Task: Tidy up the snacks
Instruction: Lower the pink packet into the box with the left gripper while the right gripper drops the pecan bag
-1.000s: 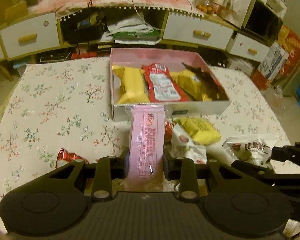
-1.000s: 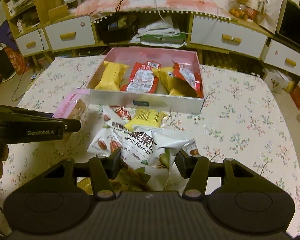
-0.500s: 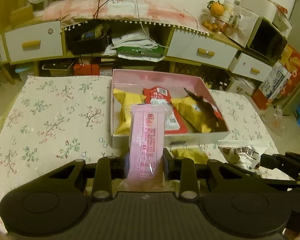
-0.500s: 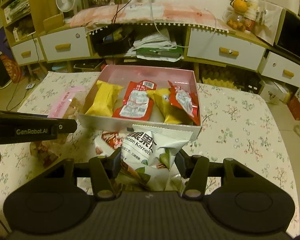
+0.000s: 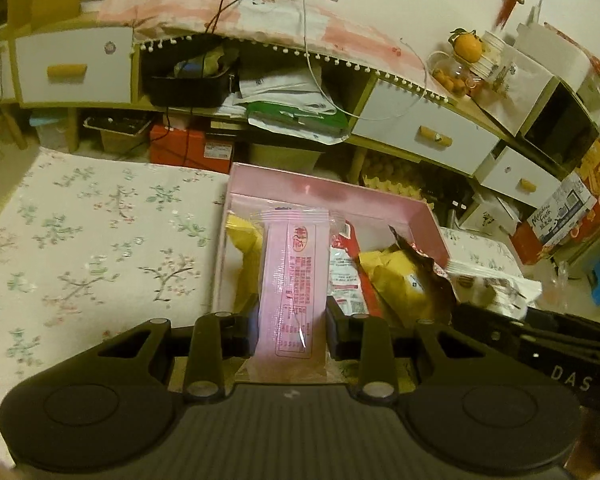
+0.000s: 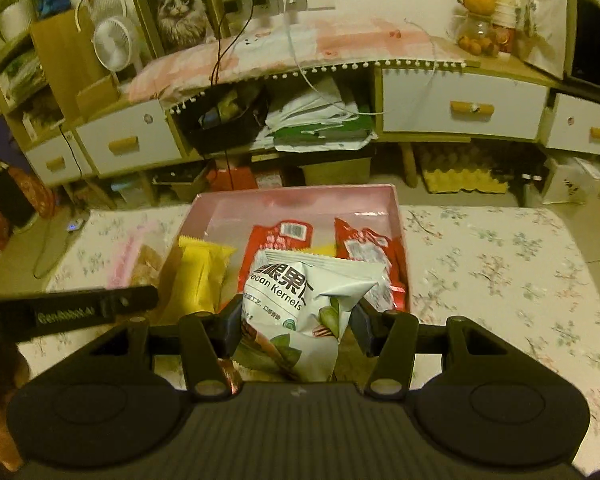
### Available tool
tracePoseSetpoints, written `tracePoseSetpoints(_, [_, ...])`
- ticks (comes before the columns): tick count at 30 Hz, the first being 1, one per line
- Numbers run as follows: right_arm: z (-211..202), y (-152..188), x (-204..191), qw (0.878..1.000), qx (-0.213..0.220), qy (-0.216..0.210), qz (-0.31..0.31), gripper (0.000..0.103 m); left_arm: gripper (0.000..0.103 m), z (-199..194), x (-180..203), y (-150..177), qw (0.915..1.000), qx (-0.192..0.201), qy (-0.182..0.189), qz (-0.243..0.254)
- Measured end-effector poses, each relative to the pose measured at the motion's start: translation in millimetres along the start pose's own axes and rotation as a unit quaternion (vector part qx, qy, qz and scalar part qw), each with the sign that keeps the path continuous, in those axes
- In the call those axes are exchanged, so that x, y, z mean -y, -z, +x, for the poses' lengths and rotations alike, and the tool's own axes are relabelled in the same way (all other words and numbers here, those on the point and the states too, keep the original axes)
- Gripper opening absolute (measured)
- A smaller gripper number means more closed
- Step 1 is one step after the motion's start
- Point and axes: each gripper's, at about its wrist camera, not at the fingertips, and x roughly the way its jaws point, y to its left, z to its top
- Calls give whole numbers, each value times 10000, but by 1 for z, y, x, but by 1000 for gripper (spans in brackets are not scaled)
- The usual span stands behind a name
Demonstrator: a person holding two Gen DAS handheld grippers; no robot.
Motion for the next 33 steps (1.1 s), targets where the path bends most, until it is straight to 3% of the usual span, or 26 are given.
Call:
tracePoseSetpoints(7, [28, -5, -13, 9994, -115, -203, -247, 50, 36, 22, 9, -4, 9999, 60, -84, 49])
tracePoseSetpoints(11, [36, -9, -6, 9995, -176, -254, -66, 51, 37, 31, 6, -6, 10000, 54, -20, -34])
tracePoseSetpoints(13, [37, -9, -4, 9994, -174, -308, -58, 52, 39, 32, 6, -6, 10000, 81, -54, 0])
tracePoseSetpoints(14, [37, -8, -4, 9993, -165, -325, -65, 54, 46, 31, 7, -7, 9999, 96, -70, 2])
tracePoseSetpoints(15, [37, -9, -4, 9994, -153, -310, -52, 55, 55, 30, 7, -8, 9999, 98, -69, -3])
tracePoseSetpoints(17, [32, -10, -2, 9997, -60, -216, -8, 58, 62, 25, 7, -9, 9999, 149, -63, 34])
tracePoseSetpoints(23, [10, -18, 9, 9990, 97, -319, 307, 58, 64, 4, 1, -14, 9996, 253, -75, 61])
tracePoseSetpoints(33, [-21, -12, 14, 9998, 35, -206, 48, 58, 66, -30, -18, -7, 9996, 134, -248, -98])
